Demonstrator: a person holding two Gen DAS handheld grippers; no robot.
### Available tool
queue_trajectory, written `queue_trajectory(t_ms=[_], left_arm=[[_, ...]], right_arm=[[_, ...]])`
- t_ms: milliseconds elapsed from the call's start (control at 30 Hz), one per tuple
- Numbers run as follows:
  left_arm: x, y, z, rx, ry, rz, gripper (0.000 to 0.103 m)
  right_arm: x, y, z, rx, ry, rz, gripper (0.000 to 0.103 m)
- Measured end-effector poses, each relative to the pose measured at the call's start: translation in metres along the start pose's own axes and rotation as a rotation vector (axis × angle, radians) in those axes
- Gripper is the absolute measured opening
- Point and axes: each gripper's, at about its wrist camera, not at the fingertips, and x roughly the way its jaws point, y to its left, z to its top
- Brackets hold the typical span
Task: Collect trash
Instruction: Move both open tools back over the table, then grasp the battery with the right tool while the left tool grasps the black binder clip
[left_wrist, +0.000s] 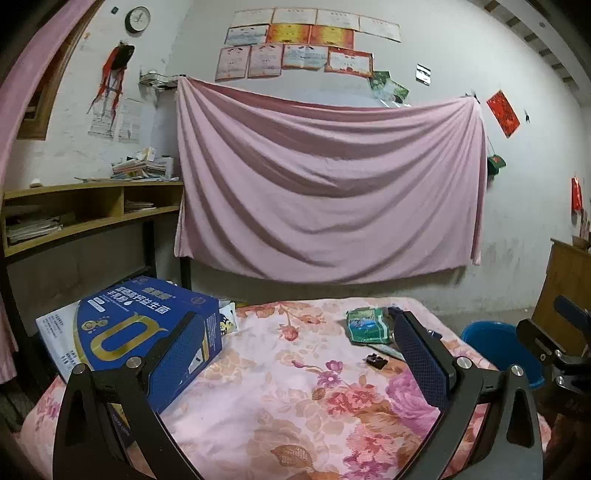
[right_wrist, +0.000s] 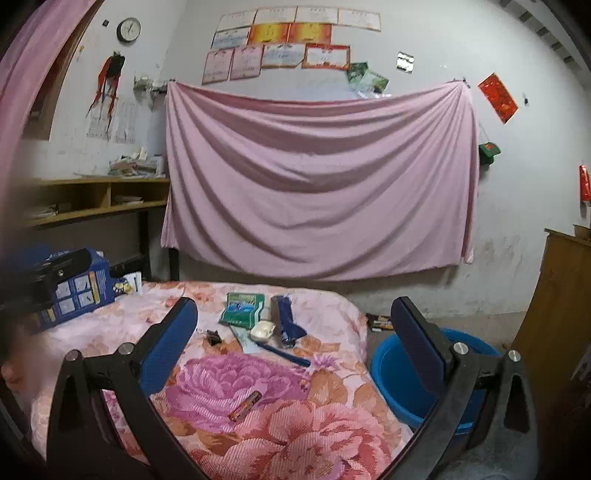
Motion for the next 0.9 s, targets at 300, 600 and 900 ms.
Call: queue_trajectory(t_ms=[300, 600, 900], left_arm=[[0.047, -0.007, -0.007, 0.04, 0.182, -0.111, 0.1], [0.096, -0.016, -0.02, 0.042, 0.402, -0.216, 0.086], [0.134, -0.025, -0.028, 0.044, 0.575, -0.288, 0.08]], right_arm=[[0.041, -0.004, -0.015, 0.026, 0.294, 0.104, 0.088], [0.075, -0.004, -0.04, 0.059, 0.555, 0.233, 0.064], [0.094, 0.009, -0.052, 0.015, 0.661, 0.31, 0.058]])
